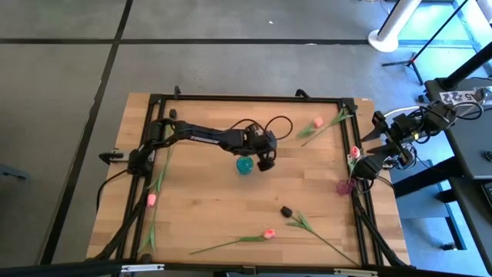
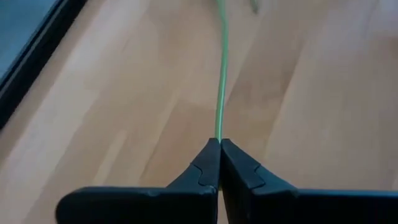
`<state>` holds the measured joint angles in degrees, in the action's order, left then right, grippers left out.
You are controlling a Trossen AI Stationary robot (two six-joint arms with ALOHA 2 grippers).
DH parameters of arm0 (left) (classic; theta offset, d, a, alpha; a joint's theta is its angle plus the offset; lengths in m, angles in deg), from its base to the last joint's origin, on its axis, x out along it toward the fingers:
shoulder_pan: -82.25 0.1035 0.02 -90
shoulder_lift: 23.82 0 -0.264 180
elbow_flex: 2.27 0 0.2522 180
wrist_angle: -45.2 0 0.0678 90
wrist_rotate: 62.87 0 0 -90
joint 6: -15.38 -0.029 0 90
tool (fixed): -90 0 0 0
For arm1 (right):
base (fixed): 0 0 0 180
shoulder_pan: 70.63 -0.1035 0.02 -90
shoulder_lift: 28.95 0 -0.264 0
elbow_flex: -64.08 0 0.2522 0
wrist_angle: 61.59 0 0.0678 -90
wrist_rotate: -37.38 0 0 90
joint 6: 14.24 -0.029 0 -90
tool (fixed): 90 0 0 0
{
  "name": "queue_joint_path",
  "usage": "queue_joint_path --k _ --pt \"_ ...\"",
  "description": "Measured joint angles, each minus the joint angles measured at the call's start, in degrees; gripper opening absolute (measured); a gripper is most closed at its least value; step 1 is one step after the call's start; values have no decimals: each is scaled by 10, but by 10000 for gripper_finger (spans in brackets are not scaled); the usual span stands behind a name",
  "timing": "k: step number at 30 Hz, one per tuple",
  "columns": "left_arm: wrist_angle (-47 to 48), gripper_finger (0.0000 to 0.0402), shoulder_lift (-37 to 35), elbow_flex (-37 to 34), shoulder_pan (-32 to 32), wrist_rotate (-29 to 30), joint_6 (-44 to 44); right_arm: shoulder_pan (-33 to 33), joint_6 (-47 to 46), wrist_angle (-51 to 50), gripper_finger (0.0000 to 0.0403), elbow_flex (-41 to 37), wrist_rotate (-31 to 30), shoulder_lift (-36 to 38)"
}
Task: Sort flowers into vase by color
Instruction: Put the pink tulip into the purple vase
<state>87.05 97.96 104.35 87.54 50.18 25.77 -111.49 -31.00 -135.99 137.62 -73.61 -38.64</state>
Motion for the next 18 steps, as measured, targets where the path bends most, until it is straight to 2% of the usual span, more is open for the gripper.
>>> queue_joint_path --k 2,4,9,13,18 --pt "65 0 -1 0 5 16 14 0 0 5 189 -3 5 0" --pt "131 0 2 -2 11 8 35 0 -1 6 189 -4 7 0" --pt "194 1 5 -40 22 -7 58 0 -1 6 189 -5 6 -2" --pt "184 1 5 -72 37 -12 59 0 -1 6 189 -5 6 -2" --pt "150 1 4 -74 42 -16 57 0 -1 6 189 -5 6 -2"
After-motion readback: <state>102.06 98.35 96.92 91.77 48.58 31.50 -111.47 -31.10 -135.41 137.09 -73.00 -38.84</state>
